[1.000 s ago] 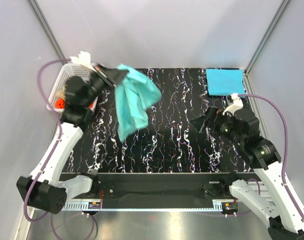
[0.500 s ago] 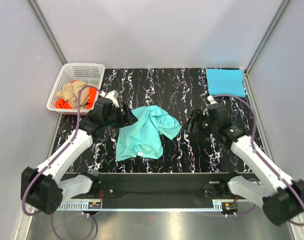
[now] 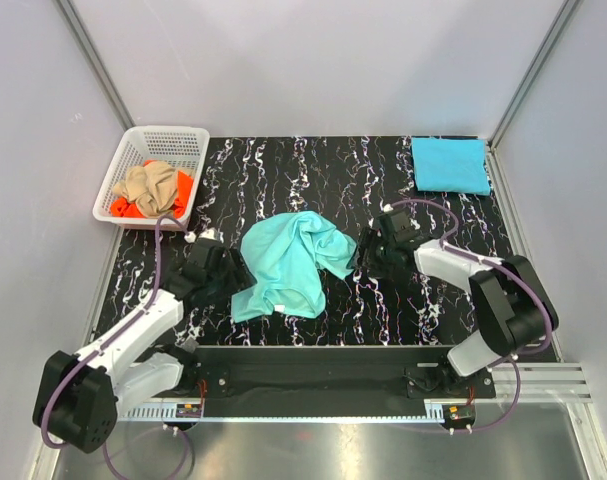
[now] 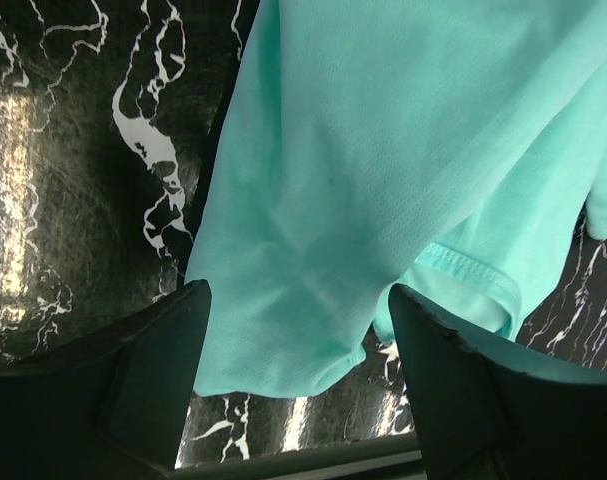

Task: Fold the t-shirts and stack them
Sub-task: Flatten the tshirt out

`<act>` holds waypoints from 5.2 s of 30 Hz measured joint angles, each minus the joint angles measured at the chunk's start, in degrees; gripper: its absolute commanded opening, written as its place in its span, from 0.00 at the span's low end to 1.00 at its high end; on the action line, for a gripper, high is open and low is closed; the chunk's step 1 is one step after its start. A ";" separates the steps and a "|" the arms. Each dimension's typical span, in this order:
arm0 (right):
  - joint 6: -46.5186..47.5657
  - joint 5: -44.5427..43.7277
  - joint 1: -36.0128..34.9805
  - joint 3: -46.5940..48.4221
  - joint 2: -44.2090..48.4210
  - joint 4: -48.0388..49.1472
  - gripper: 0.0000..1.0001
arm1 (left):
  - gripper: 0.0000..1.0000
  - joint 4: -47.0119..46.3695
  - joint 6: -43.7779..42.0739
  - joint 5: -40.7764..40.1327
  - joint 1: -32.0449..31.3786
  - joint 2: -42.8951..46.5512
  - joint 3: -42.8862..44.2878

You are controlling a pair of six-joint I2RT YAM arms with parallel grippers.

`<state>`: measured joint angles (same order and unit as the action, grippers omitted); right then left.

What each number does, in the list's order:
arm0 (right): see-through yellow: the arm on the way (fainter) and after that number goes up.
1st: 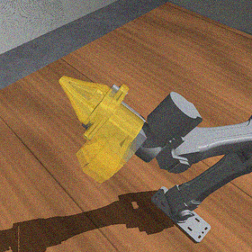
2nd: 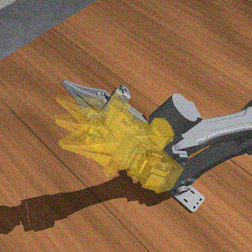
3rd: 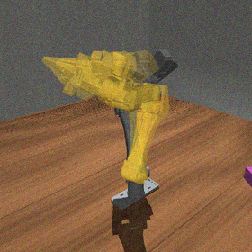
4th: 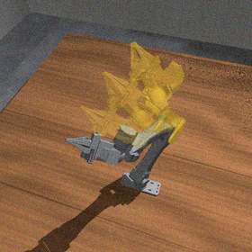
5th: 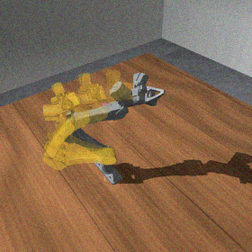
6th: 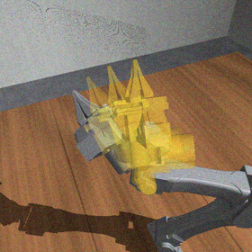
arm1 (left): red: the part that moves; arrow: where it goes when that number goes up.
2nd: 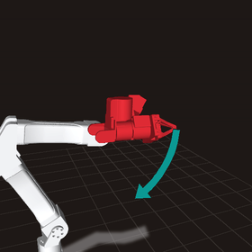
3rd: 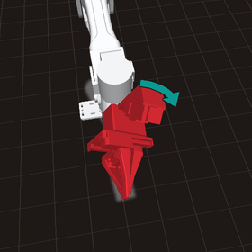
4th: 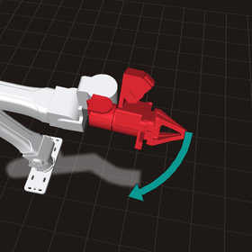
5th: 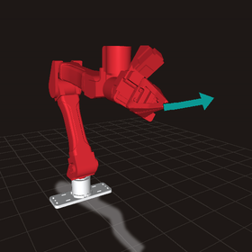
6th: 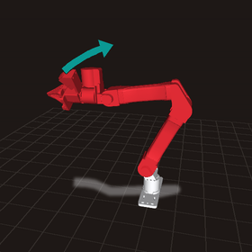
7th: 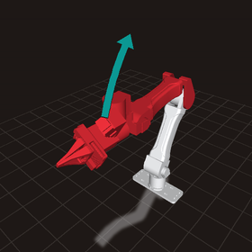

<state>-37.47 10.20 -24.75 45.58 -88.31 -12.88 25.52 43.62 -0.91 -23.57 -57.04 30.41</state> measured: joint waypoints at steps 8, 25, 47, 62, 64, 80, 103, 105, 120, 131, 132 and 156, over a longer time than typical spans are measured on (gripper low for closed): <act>-1.38 -2.10 -0.28 0.09 -3.37 4.96 0.66 | 0.45 -5.62 1.31 -1.60 -0.24 -4.63 -2.86; 4.24 -17.84 -0.44 6.60 8.26 -11.08 0.00 | 0.00 -3.23 -3.15 -9.94 1.55 -20.52 23.23; 5.88 -23.69 -0.46 20.79 42.10 -36.09 0.00 | 0.00 17.29 -19.56 -10.25 6.19 -29.77 59.32; 7.04 -31.61 -0.44 44.04 52.46 -43.56 0.00 | 0.00 20.11 -20.55 -2.73 5.51 -4.61 63.04; 6.99 -31.26 -0.44 42.32 52.33 -43.45 0.00 | 0.00 20.50 -20.55 -0.46 5.51 -5.53 61.40; 2.64 -6.27 -4.39 8.48 20.11 -17.05 0.51 | 0.00 26.58 -20.17 -1.40 5.51 -3.65 48.78; -5.49 -5.38 -26.21 14.23 -14.12 -3.48 0.57 | 0.00 28.06 -21.35 -12.70 5.55 -4.44 46.07; -6.43 -6.43 -26.73 14.23 -14.05 -3.56 0.48 | 0.00 27.58 -21.40 -12.70 5.55 -4.57 46.07; -9.90 -30.88 -22.73 10.64 7.04 -26.93 0.00 | 0.00 11.28 -23.47 -7.02 5.57 -19.19 48.94; -8.57 -38.42 -11.19 5.38 27.56 -39.10 0.00 | 0.00 7.87 -24.00 -12.09 5.11 -49.42 69.85; -8.63 -38.77 -11.19 5.38 27.47 -39.50 0.00 | 0.00 8.11 -24.20 -14.05 5.01 -50.73 71.21; -8.92 -45.09 -10.80 10.05 36.61 -42.27 0.00 | 0.00 10.19 -36.81 -15.61 0.96 -28.52 66.95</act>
<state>-46.39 -34.89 -35.55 55.64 -51.70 -55.16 35.70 6.81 -16.51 -22.61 -85.56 97.36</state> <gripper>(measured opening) 0.011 0.012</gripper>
